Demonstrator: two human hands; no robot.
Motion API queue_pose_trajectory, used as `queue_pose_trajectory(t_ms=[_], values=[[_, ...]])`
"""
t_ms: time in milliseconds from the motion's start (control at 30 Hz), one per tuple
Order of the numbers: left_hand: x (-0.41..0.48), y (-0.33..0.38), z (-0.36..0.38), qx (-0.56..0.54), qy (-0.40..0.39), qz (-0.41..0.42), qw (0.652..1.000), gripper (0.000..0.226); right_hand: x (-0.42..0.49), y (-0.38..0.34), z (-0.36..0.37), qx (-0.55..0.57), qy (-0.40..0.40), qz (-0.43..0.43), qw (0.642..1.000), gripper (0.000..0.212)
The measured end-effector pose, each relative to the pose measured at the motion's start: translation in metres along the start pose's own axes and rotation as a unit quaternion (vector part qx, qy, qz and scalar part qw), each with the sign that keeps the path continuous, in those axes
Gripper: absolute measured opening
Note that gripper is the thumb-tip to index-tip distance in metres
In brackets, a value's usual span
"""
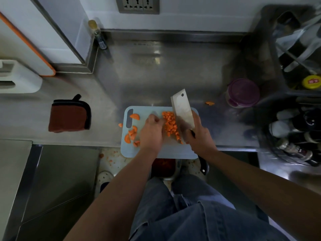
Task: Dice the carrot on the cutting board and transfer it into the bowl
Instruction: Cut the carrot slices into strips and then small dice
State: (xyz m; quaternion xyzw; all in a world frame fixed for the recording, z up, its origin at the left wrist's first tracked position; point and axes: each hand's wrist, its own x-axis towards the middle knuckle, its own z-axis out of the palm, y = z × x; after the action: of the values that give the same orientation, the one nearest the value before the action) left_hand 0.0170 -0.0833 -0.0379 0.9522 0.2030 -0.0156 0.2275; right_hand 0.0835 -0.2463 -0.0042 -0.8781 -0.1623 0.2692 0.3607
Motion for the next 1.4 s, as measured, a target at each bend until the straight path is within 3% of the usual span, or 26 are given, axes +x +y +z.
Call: queue_pose_trajectory(t_ms=[133,367,567,733,1133,1400], values=[[0.011,0.006,0.003,0.014,-0.005,0.076,0.997,0.022,-0.003,-0.001,-0.002,0.004,-0.012,0.005,1.0,0.068],[0.02,0.006,-0.001,0.139,-0.044,0.082,0.986,0.025,-0.001,0.002,-0.002,0.017,-0.023,0.016,0.999,0.066],[0.023,0.0,-0.004,-0.002,0.012,0.032,0.999,0.018,0.002,0.001,-0.004,0.016,-0.011,0.017,1.0,0.067],[0.02,-0.009,-0.013,-0.098,0.091,-0.026,0.991,0.016,0.003,-0.001,-0.004,0.017,-0.008,0.002,1.0,0.065],[0.0,-0.026,-0.011,0.077,-0.06,-0.03,0.995,0.022,-0.005,-0.011,0.015,0.001,-0.05,-0.019,0.999,0.07],[-0.016,-0.031,-0.016,0.067,-0.036,-0.014,0.997,0.035,-0.008,-0.012,0.018,-0.011,-0.054,-0.027,0.998,0.071]])
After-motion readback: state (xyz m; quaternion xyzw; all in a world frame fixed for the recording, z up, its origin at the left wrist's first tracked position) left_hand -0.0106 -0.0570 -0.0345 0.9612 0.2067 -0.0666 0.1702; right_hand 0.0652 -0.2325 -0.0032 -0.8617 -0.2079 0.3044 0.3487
